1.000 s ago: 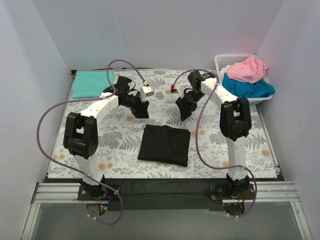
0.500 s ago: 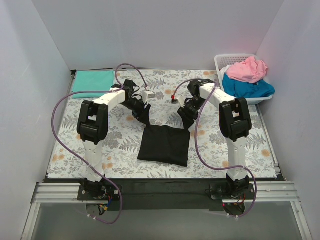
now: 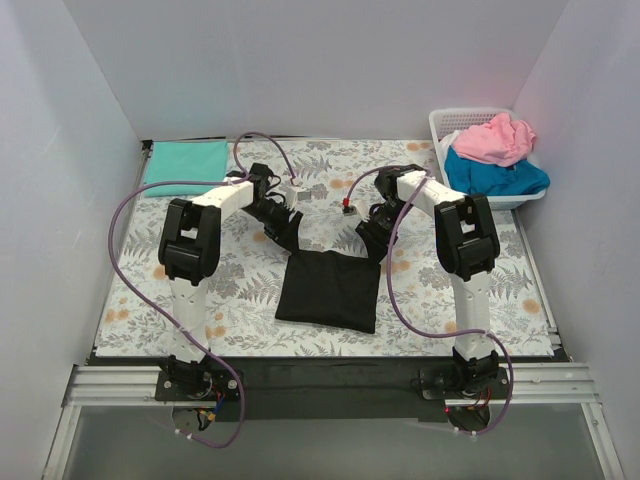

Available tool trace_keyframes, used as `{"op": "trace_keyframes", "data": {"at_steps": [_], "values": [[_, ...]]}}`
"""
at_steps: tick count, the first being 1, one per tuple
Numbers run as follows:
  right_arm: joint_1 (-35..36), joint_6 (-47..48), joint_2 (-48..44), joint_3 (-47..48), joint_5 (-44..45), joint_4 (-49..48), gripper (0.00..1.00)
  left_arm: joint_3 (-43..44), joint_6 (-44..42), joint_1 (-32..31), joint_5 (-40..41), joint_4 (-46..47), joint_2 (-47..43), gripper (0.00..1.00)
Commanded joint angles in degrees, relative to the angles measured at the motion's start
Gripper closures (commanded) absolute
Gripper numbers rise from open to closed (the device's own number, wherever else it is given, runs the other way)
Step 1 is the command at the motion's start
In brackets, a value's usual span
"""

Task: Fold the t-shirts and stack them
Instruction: Fold the tshirt

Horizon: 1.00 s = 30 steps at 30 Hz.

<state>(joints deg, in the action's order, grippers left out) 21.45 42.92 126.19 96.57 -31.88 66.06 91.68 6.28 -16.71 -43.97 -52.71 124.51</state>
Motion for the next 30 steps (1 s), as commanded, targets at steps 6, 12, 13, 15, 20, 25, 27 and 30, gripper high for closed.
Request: {"op": "trace_keyframes", "data": {"at_steps": [6,12,13,15,20,25,27,30], "values": [[-0.01,1.03,-2.62,-0.07,-1.96,1.26,0.61,1.66,0.48,0.19,0.02,0.24,-0.85,0.64],[-0.01,0.59,-3.67,0.37,-1.79,1.70,0.88,1.22,0.40,0.10,-0.42,1.11,-2.42,0.88],[0.08,0.50,-3.85,0.63,-1.70,1.88,0.94,1.13,0.31,0.19,-0.42,1.46,-2.78,0.91],[-0.01,0.68,-4.37,0.89,-1.26,2.66,0.99,0.78,0.31,0.36,0.72,1.99,-3.83,0.97],[-0.45,1.12,-6.92,0.28,0.41,3.72,0.99,-0.62,-0.31,1.24,2.74,3.49,-6.73,1.00],[-2.02,1.73,-7.28,-0.42,3.48,3.90,0.99,-1.24,-0.48,2.47,5.29,4.98,-7.35,1.00],[-2.38,1.56,-6.49,-0.25,3.93,4.07,0.97,-0.71,-0.66,2.56,5.12,4.81,-6.74,1.00],[-2.38,1.21,-5.52,1.24,2.71,4.16,0.86,-0.45,-0.31,2.47,3.54,4.89,-6.12,1.00]]}}
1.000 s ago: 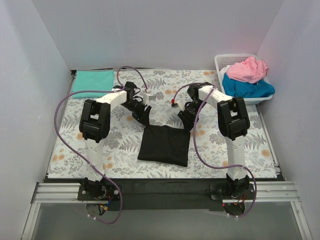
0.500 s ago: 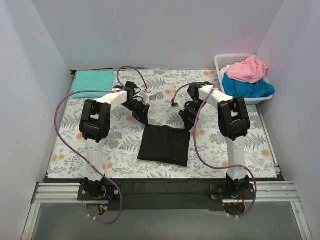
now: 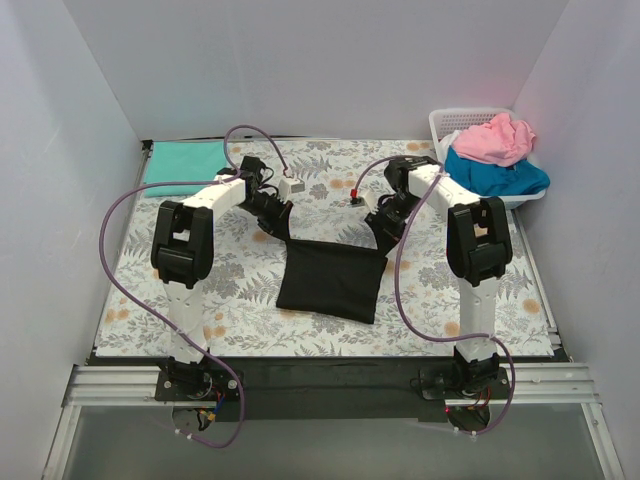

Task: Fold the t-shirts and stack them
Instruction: Fold the tshirt

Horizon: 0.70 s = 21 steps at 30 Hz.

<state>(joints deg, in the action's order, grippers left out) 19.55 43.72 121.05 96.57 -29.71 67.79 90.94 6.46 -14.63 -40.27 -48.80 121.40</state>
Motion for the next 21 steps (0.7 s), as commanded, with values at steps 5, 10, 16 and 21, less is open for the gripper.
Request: {"op": "trace_keyframes", "data": {"at_steps": [5,10,16,21], "values": [[-0.48,-1.62,3.91,6.95,0.18,2.44,0.71,1.26,0.48,-0.13,-2.18,0.72,-1.52,1.00],[-0.48,-2.41,5.42,9.94,0.53,2.44,0.61,1.17,0.31,-0.22,-2.09,1.42,-1.61,1.00],[-0.48,-2.85,8.14,12.32,0.53,2.35,0.56,1.79,0.48,-0.31,-2.44,1.42,-0.91,1.00],[-0.48,-2.86,8.76,12.32,0.45,2.52,0.60,2.05,0.48,-0.57,-2.09,1.60,-0.82,1.00]]}}
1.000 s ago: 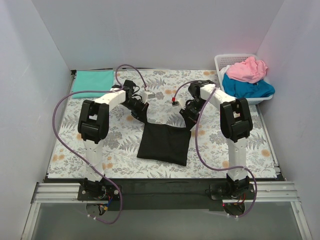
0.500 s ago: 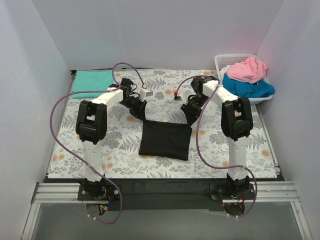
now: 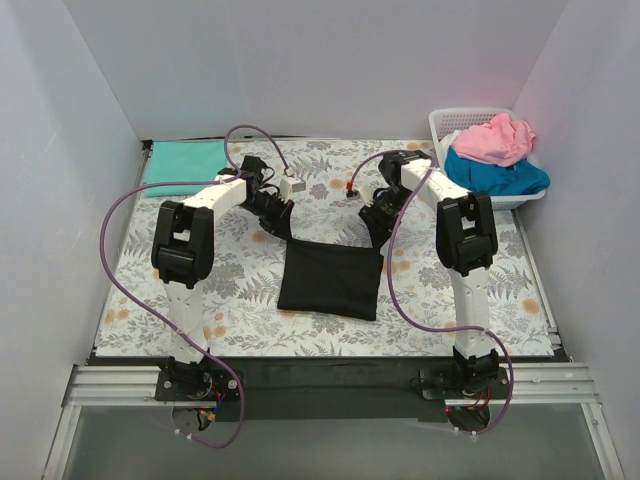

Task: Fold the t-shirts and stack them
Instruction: Fold the tshirt

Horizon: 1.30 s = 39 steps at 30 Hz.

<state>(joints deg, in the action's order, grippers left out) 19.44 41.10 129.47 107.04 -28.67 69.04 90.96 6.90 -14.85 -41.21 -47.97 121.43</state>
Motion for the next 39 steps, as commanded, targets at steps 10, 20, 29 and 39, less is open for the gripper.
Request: {"op": "trace_keyframes", "data": {"at_steps": [10,20,29,39], "values": [[-1.51,1.96,-8.35,-3.86,1.24,1.80,0.99,0.89,1.19,0.09,1.04,3.93,-2.77,1.00],[-4.76,2.76,-4.41,-3.87,5.55,1.02,0.99,2.12,1.37,0.70,4.12,5.69,-0.41,1.00],[-4.76,-1.11,5.17,7.82,8.26,-1.79,0.99,5.72,4.35,0.70,8.16,9.38,6.01,1.00],[-4.68,-3.13,7.90,12.48,12.40,-5.14,0.99,10.29,9.26,0.79,9.48,10.26,10.32,0.97]]}}
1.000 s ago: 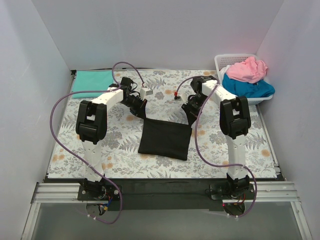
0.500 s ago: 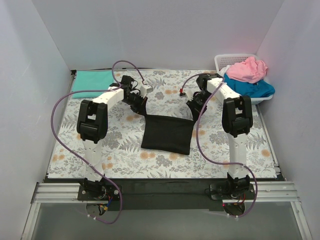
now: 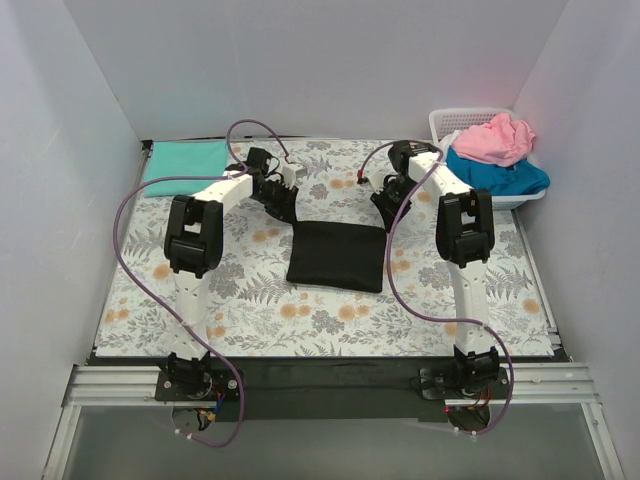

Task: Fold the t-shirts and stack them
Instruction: Fold the tshirt

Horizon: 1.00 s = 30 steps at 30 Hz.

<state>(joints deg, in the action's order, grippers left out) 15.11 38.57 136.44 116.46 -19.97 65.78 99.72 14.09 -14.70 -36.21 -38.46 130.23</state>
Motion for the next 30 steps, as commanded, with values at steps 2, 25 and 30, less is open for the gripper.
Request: {"op": "trace_keyframes", "data": {"at_steps": [2,25,30], "values": [[-0.44,-0.95,-0.38,3.77,4.06,-1.79,0.77,1.36,3.57,1.07,3.78,0.93,-0.41,0.83],[11.24,-29.06,-29.04,-34.80,-43.05,-20.77,0.02,-40.30,60.70,-9.99,-24.17,31.42,-32.68,0.17],[13.36,-33.82,-25.80,-39.73,-44.64,-27.54,0.02,-44.34,65.27,-11.23,-23.91,36.16,-28.11,0.17]]}}
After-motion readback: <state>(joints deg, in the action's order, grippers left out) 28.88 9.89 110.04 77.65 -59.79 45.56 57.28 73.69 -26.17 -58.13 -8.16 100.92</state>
